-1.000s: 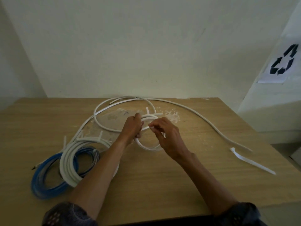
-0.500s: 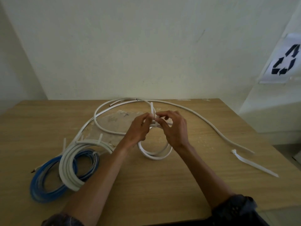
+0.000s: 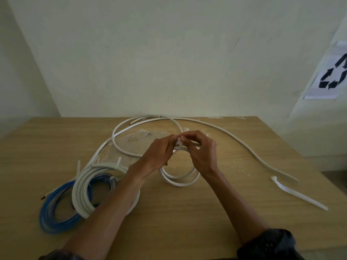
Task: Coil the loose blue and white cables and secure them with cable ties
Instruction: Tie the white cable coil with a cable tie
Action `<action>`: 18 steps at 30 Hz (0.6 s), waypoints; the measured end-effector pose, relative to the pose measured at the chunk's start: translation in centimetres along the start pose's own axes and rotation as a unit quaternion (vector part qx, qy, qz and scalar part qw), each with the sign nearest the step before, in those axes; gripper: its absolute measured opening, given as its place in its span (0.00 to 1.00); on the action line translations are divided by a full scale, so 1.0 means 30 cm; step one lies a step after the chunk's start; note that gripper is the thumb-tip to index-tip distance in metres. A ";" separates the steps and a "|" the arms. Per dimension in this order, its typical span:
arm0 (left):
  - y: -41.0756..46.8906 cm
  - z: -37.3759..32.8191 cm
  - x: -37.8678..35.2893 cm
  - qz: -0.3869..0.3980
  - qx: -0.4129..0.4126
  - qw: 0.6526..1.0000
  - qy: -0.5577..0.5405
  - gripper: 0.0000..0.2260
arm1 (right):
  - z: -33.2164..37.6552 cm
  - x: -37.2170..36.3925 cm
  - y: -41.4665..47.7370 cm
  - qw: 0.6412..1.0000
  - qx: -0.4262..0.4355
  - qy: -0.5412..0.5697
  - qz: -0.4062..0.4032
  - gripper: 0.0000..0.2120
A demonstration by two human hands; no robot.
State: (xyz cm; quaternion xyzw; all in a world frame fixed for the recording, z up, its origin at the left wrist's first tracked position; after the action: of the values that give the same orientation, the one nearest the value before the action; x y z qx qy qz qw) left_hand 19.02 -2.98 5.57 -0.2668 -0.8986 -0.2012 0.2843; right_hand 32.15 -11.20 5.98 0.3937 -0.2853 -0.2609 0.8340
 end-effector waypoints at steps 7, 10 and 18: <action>-0.009 -0.022 0.006 0.038 -0.016 0.998 -0.042 0.10 | -0.005 -0.001 0.003 0.999 -0.012 0.043 0.003 0.06; -0.009 -0.023 0.006 0.024 -0.027 0.998 -0.048 0.11 | -0.013 -0.001 -0.004 0.997 -0.035 0.069 -0.018 0.05; -0.014 -0.002 0.005 -0.037 -0.040 0.997 -0.050 0.10 | -0.022 -0.018 -0.021 0.997 -0.056 0.043 -0.008 0.12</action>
State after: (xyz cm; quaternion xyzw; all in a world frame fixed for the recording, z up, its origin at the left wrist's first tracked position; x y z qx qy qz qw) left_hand 18.69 -3.27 5.64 -0.2543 -0.9121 -0.2337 0.2208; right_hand 32.07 -10.86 4.99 0.3597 -0.2308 -0.2659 0.8641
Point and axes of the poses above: each hand's wrist, its own y-axis towards the middle knuckle, its own x-axis out of the back of the hand, z = x × y, the point moved 4 cm from there along y, towards the middle knuckle, and after that the axes turned 15 degrees about x, right-handed, at the moved point
